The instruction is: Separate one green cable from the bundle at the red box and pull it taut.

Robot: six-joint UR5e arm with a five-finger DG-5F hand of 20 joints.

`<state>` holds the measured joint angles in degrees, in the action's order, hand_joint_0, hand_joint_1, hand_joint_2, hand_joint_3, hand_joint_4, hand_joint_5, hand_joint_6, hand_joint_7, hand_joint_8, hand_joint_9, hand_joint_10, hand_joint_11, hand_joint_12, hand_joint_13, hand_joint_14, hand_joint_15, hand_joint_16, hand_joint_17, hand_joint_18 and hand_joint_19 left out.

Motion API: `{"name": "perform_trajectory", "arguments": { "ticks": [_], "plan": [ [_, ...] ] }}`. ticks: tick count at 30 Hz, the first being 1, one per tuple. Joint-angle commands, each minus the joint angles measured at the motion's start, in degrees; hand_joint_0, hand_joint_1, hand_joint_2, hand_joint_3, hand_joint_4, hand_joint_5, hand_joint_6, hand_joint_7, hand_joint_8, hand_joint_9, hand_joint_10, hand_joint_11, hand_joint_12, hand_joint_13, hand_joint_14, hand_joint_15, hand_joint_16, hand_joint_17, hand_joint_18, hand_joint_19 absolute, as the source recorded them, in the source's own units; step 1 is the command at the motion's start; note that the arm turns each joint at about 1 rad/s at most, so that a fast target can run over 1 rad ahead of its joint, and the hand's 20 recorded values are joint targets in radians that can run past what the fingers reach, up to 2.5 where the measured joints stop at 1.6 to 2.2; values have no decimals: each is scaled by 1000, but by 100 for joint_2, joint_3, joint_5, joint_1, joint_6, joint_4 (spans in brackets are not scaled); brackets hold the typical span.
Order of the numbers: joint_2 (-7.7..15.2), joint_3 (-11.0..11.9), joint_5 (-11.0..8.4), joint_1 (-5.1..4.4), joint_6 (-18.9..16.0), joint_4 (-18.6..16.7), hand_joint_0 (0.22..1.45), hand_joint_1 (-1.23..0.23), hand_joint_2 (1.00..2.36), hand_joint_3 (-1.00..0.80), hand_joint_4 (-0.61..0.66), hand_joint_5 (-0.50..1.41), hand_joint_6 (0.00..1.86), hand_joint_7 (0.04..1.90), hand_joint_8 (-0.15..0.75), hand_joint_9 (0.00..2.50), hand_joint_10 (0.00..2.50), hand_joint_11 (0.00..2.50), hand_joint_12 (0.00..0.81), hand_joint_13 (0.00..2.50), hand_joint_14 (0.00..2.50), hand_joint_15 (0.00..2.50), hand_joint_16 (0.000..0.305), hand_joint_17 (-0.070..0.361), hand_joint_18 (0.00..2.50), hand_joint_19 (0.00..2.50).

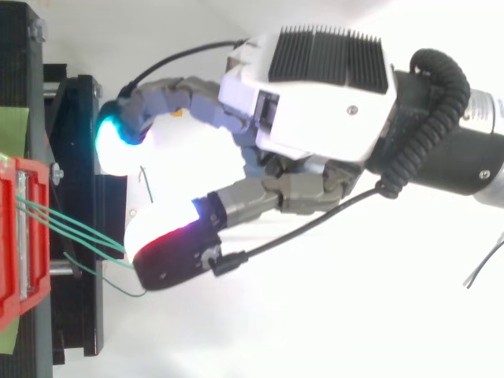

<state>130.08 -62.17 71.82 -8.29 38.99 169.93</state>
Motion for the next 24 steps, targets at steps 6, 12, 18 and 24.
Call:
{"name": "perform_trajectory", "arguments": {
  "ticks": [6,12,18,24],
  "plan": [
    [0,-102,-141,-173,-1350,-391,328,-224,1000,-500,389,-95,502,672,367,2231,17,1846,508,2042,386,1551,105,236,2358,1155],
    [0,-102,-194,-279,-1825,13,326,-225,1000,-500,385,-91,502,672,364,2222,18,1840,509,2033,379,1551,106,238,2327,1133],
    [0,-155,-247,-323,-1956,5,325,-224,1000,-500,373,-85,502,683,365,2228,19,1830,512,2038,381,1540,106,239,2323,1122],
    [0,-524,-335,-402,-2185,-655,327,-235,1000,-500,367,-74,502,676,367,2204,19,1828,509,2022,393,1546,106,239,2280,1117]
  ]
}}
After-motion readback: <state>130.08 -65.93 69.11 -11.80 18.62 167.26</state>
